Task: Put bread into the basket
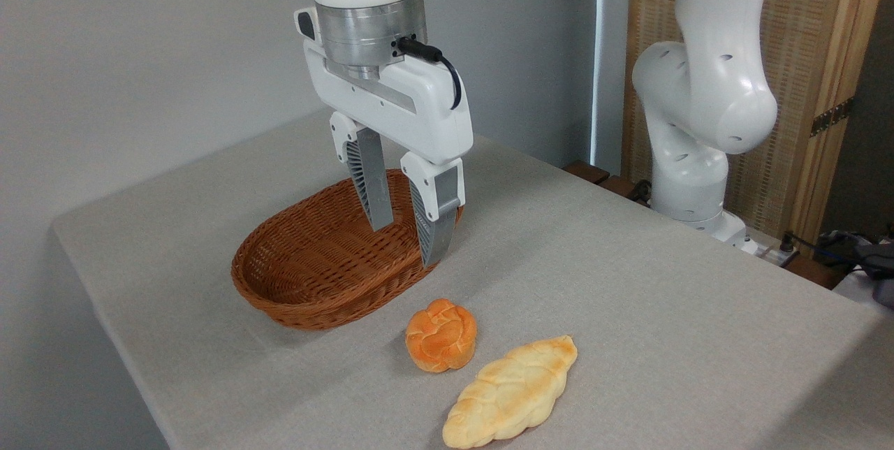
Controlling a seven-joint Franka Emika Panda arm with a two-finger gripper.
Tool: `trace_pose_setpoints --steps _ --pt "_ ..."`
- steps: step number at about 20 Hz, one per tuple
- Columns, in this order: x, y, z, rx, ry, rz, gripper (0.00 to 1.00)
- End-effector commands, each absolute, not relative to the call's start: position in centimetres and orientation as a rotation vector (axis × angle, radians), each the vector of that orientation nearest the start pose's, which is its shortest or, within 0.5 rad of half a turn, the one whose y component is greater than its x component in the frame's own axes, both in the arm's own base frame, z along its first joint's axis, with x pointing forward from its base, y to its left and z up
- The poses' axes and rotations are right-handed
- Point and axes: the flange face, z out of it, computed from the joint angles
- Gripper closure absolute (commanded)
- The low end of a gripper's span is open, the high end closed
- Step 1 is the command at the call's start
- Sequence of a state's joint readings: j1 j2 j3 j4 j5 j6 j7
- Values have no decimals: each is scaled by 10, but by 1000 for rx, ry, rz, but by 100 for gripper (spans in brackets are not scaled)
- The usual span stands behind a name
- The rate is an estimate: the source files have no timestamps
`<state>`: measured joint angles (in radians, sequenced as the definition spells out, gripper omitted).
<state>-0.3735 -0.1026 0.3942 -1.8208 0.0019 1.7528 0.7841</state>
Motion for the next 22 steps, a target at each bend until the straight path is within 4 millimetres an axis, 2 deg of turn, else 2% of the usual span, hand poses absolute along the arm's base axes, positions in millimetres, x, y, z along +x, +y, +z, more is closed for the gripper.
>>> trace_pose_setpoints --steps 1,22 --pt "533 20 575 -2941 1198 -43 0" --pt "535 21 570 -2899 1286 -24 0"
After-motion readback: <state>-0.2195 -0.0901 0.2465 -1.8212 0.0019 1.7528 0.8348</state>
